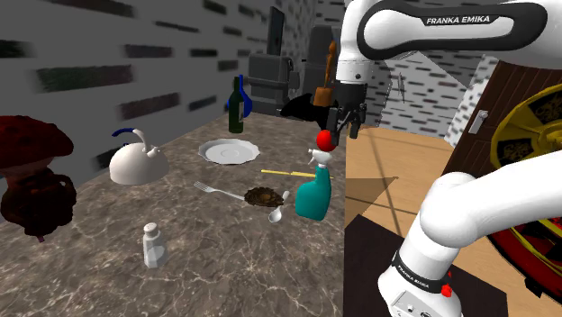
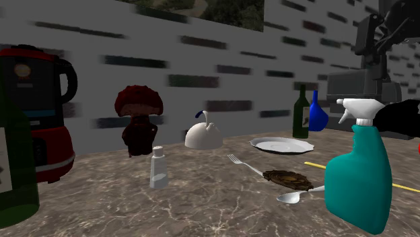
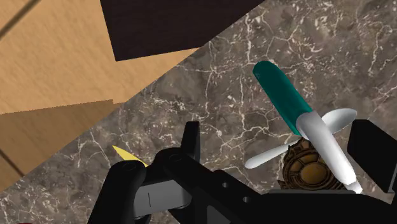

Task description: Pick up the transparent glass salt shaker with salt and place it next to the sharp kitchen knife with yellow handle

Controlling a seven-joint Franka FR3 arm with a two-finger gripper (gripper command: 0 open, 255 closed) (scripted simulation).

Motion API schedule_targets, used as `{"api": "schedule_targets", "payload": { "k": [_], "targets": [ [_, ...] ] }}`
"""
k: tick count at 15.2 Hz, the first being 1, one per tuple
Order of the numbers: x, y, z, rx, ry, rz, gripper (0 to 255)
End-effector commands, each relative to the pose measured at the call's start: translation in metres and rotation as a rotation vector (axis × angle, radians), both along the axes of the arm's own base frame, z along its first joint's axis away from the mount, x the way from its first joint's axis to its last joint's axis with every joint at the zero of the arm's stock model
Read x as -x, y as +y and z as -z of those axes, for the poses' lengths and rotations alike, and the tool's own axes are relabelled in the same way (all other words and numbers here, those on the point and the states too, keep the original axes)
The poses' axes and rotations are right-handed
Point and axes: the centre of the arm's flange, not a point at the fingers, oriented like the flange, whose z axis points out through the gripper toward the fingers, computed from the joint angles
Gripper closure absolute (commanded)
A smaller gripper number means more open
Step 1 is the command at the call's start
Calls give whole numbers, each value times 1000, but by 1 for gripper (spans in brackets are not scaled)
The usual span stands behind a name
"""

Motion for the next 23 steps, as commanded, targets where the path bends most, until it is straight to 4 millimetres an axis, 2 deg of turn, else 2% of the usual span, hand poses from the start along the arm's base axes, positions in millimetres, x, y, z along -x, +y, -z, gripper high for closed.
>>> {"api": "schedule_targets", "payload": {
  "k": [1,23],
  "targets": [
    [0,0,0,0,0,0,0],
    [-106,242,90,-58,-61,-53,0]
  ]
}}
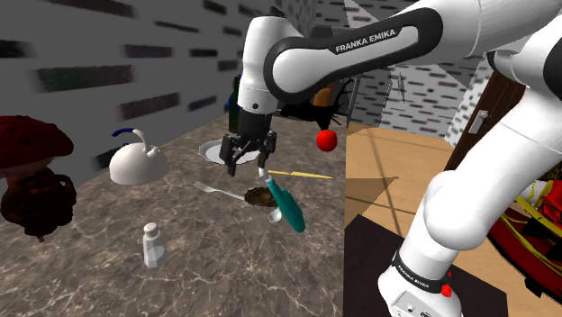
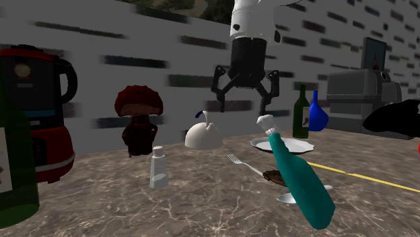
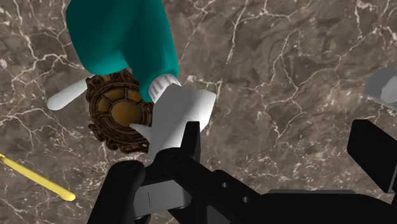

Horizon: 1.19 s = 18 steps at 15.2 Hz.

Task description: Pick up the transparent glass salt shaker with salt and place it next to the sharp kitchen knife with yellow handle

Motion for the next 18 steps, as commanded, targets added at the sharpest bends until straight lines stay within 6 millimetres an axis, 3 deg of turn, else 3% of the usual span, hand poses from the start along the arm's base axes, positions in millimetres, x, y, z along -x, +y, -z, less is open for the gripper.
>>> {"api": "schedule_targets", "payload": {
  "k": [1,18],
  "targets": [
    [-1,18,24,40,98,-6,0],
    [-77,212,79,-3,50,-48,0]
  ]
}}
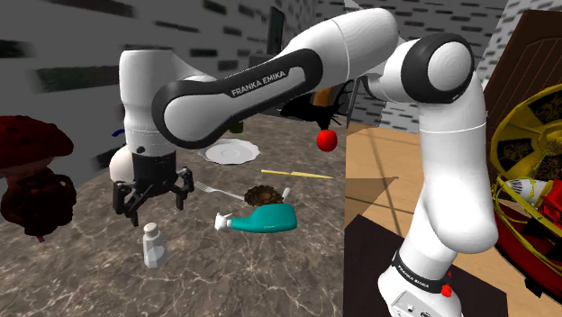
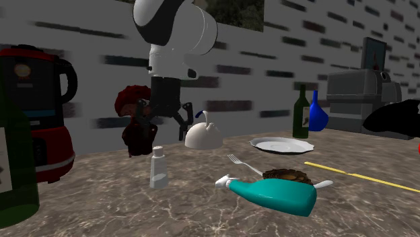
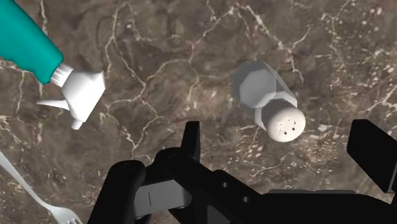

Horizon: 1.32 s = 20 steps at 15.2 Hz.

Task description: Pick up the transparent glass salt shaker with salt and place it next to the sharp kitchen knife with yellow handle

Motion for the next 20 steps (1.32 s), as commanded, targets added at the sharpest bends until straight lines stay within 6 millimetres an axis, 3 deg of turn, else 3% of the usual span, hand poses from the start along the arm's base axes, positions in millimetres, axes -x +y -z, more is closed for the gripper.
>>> {"api": "schedule_targets", "payload": {
  "k": [1,8,16,17,20],
  "targets": [
    [-6,13,6,-2,-3,-1,0],
    [-7,16,45,-2,-3,-1,0],
    [-7,16,45,-2,-3,-1,0],
    [-7,16,45,-2,-3,-1,255],
    [-7,16,45,-2,-3,-1,255]
  ]
}}
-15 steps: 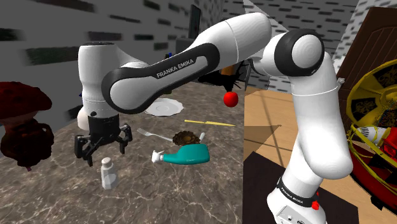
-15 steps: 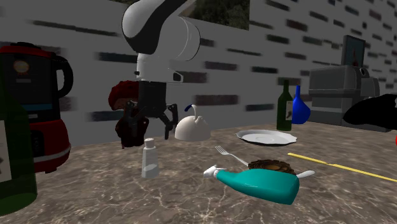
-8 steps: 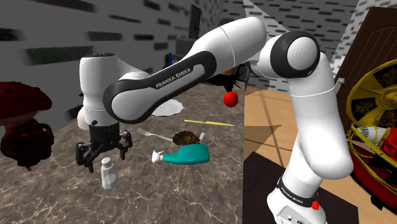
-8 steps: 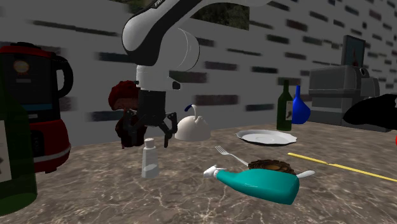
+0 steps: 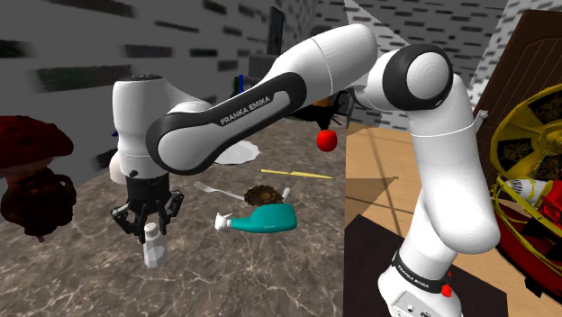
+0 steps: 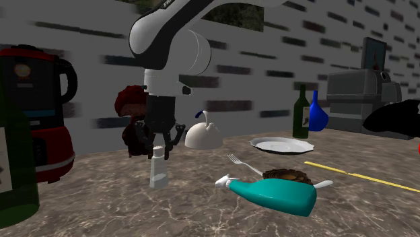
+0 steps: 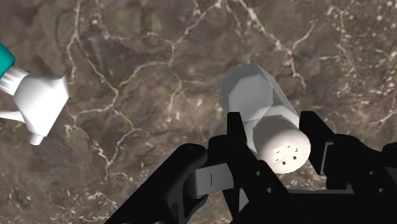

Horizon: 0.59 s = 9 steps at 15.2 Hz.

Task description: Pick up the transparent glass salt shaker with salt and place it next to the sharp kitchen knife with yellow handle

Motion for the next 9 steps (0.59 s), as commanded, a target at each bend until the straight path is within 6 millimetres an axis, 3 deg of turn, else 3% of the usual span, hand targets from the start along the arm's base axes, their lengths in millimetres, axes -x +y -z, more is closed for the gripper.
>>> {"api": "schedule_targets", "payload": {
  "k": [1,6,9],
  "targets": [
    [0,0,0,0,1,0,255],
    [0,0,0,0,1,0,255],
    [0,0,-15,0,1,0,255]
  ]
}}
